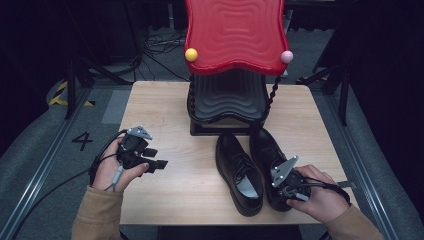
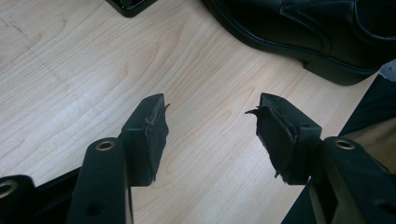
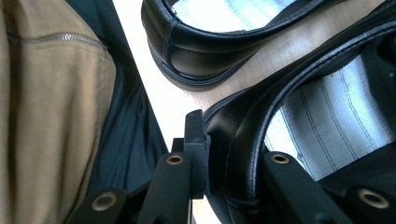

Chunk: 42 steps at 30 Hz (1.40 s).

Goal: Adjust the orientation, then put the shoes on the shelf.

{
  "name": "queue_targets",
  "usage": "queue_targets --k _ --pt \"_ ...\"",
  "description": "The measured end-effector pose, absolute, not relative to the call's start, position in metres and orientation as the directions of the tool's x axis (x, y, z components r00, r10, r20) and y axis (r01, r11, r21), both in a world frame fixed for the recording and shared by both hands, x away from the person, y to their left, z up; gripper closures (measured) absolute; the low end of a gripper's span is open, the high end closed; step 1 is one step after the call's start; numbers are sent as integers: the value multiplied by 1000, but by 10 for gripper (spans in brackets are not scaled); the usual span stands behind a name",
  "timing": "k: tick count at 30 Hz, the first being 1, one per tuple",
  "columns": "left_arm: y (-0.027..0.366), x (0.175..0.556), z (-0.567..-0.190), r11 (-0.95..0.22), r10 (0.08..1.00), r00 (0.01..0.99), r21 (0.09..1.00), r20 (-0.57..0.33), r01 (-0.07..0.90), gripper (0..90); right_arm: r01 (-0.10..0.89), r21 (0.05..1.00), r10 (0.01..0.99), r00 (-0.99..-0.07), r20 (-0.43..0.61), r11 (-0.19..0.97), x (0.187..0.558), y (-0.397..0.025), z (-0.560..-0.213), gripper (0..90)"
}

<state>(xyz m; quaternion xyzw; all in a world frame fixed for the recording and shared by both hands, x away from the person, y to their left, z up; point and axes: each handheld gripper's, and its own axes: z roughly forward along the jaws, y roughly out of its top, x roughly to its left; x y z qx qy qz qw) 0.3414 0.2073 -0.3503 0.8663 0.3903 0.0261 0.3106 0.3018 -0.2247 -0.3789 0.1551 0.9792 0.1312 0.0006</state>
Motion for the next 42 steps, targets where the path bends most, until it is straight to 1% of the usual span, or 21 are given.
queue_targets --k 2,4,10,11,15,16,19,20,21,24,25,26,28,29,30,32,38,41,42 --pt "208 342 -350 -504 693 695 559 -192 658 435 296 241 296 -955 36 925 304 -222 -383 794" --pt "209 342 -350 -504 694 694 558 -193 659 435 266 223 267 -963 29 938 308 -220 -387 791" --pt "208 341 -350 -504 692 695 559 -194 658 434 242 232 243 -970 23 942 317 -217 -396 778" --pt "208 341 -350 -505 692 696 560 -193 657 434 212 219 214 -977 15 952 320 -215 -401 776" --pt "207 341 -351 -501 693 693 558 -200 662 434 214 244 214 -976 24 946 319 -213 -402 768" --pt "207 342 -351 -504 692 694 557 -198 660 434 201 239 202 -979 21 950 319 -213 -402 769" --pt "205 342 -350 -511 686 701 556 -197 656 434 225 248 224 -974 33 942 317 -213 -405 761" --pt "205 342 -351 -511 685 702 556 -197 655 434 216 248 216 -976 27 944 317 -213 -405 754" --pt "205 343 -351 -509 686 700 556 -199 657 434 225 251 225 -974 32 941 316 -213 -406 713" --pt "205 343 -351 -503 688 697 559 -202 659 433 253 281 258 -966 21 926 315 -216 -403 655" --pt "205 344 -351 -506 687 698 559 -200 657 434 272 309 277 -961 28 912 315 -218 -400 642" --pt "205 344 -351 -506 686 700 559 -201 657 434 289 314 291 -956 41 904 315 -220 -396 637" --pt "205 345 -351 -510 683 702 558 -200 655 433 291 325 296 -955 36 900 314 -222 -391 625" --pt "205 345 -351 -509 684 702 559 -200 655 433 306 330 310 -950 42 893 314 -224 -387 603" --pt "205 345 -351 -507 684 701 559 -203 656 433 323 341 327 -944 47 883 314 -225 -384 578" --pt "204 345 -350 -506 683 701 561 -203 655 433 369 378 376 -925 60 849 314 -226 -378 564" --pt "202 346 -350 -513 679 707 561 -199 650 432 519 415 535 -840 87 748 315 -225 -368 478" --pt "202 346 -350 -515 677 709 561 -198 649 432 547 416 560 -822 104 726 316 -223 -366 483" --pt "202 346 -350 -514 678 708 561 -198 649 432 573 419 583 -804 118 704 317 -221 -365 483"
